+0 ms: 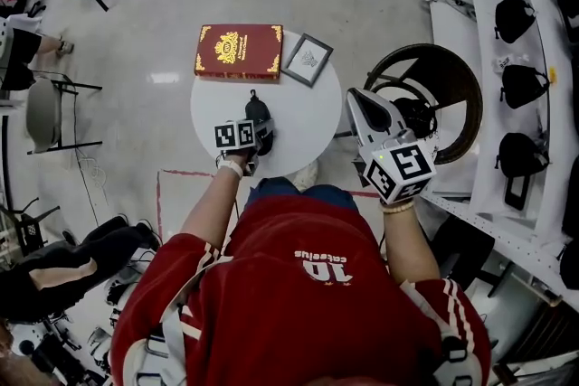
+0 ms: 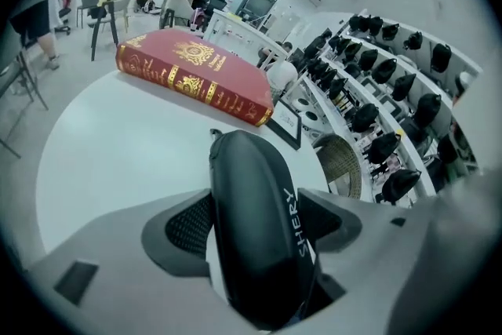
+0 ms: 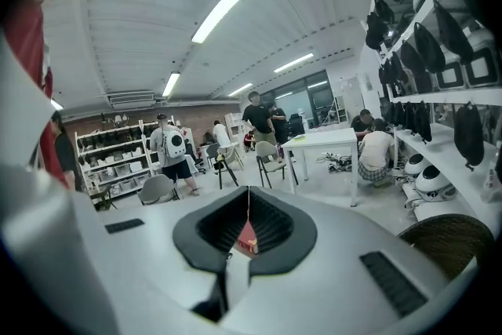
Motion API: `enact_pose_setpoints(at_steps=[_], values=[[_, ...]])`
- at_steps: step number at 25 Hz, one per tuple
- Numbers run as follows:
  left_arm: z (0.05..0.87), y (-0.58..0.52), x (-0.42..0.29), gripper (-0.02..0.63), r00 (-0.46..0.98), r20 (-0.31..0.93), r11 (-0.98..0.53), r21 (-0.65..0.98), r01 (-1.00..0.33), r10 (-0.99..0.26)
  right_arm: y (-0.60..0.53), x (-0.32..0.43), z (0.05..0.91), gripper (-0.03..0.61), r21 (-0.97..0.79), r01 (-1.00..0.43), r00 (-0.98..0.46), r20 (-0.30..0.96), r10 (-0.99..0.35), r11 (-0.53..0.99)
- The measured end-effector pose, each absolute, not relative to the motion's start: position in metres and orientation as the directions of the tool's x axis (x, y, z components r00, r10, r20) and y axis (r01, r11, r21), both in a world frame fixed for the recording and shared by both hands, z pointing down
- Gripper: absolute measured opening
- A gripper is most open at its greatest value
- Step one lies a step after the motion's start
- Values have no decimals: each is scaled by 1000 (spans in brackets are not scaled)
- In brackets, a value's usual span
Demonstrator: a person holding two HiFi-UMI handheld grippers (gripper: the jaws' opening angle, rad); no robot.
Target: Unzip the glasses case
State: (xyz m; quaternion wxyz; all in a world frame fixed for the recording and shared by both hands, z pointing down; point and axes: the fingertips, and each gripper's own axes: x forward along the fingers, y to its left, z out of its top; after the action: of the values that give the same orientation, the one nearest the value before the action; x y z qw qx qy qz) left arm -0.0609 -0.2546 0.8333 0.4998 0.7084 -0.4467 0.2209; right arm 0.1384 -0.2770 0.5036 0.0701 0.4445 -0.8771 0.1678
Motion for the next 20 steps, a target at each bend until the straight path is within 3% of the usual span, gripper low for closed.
enact_pose_setpoints(at_steps=[7,20], values=[[768,-269,-69,339,604,616,-124,641,-757,-505,-275,121,482,15,-204,-800,-599,243,-763,564],[579,-282,-117,337,729,223,-360,754,-550,-647,-257,56,422,15,-162,-792,-609,145,-780,589]])
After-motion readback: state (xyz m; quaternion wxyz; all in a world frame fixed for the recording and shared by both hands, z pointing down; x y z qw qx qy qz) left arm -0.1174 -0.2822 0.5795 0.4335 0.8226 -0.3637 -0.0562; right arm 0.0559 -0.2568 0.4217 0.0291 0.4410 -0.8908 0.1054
